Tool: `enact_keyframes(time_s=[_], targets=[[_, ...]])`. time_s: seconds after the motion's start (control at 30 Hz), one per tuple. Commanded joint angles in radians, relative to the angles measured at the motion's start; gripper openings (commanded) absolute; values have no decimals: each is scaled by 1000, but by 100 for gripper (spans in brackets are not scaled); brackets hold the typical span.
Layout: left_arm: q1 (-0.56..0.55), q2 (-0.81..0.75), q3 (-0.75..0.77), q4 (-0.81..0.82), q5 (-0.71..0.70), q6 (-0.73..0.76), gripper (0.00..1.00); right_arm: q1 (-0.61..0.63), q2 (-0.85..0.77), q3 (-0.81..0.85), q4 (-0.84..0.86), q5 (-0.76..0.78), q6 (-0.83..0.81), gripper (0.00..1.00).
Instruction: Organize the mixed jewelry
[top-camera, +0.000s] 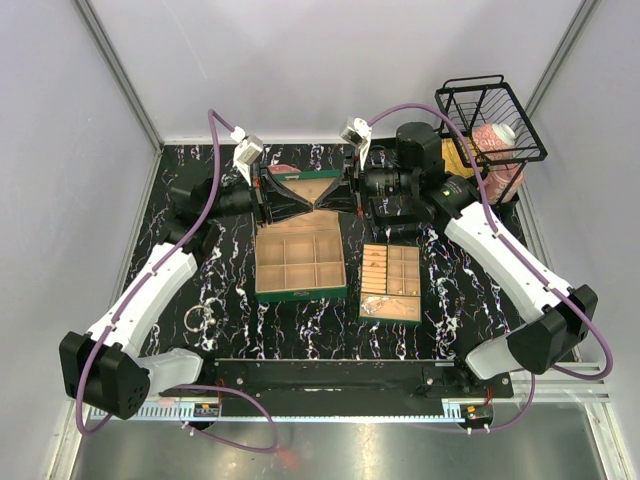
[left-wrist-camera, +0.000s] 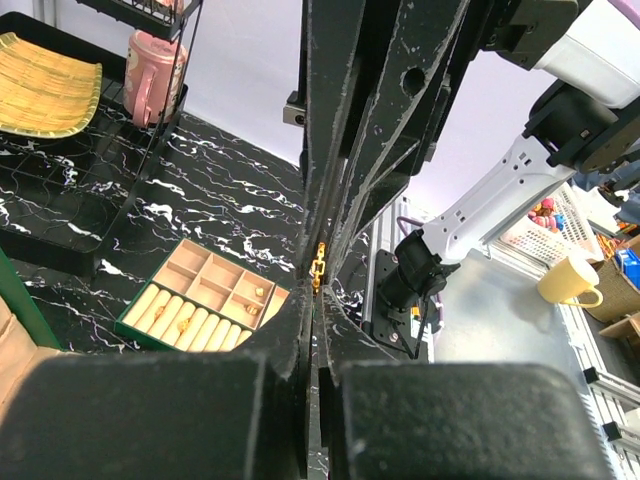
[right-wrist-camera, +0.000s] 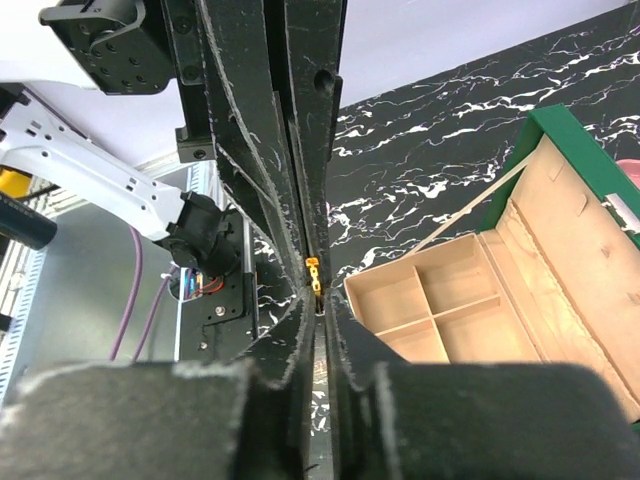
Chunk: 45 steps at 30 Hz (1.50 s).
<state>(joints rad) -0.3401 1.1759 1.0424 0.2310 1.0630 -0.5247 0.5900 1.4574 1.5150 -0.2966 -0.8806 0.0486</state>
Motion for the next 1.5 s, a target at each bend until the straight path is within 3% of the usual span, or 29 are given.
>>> enact_keyframes(time_s=[0.0,0.07,0.33,0.67,1.0,1.47], targets=[[-7,-7,10,47,26,15,0,1,-20,-9,30,20,-9,20],[-7,-12,10,24,8,50,0,1,-26,-7,22,23,-13,29],[-5,-18,27,-87,-38,138,0,2,-51,14,-30,42,-44,38],[-14,-16,77,-275,-46,303,0,1,-72,66,-124,74,-150,41],[-91,30,192,-636,-74,554,0,34,-69,63,-207,177,-276,43],[-135,44,217,-722,-181,640,0,68,-75,30,-260,158,-335,40]])
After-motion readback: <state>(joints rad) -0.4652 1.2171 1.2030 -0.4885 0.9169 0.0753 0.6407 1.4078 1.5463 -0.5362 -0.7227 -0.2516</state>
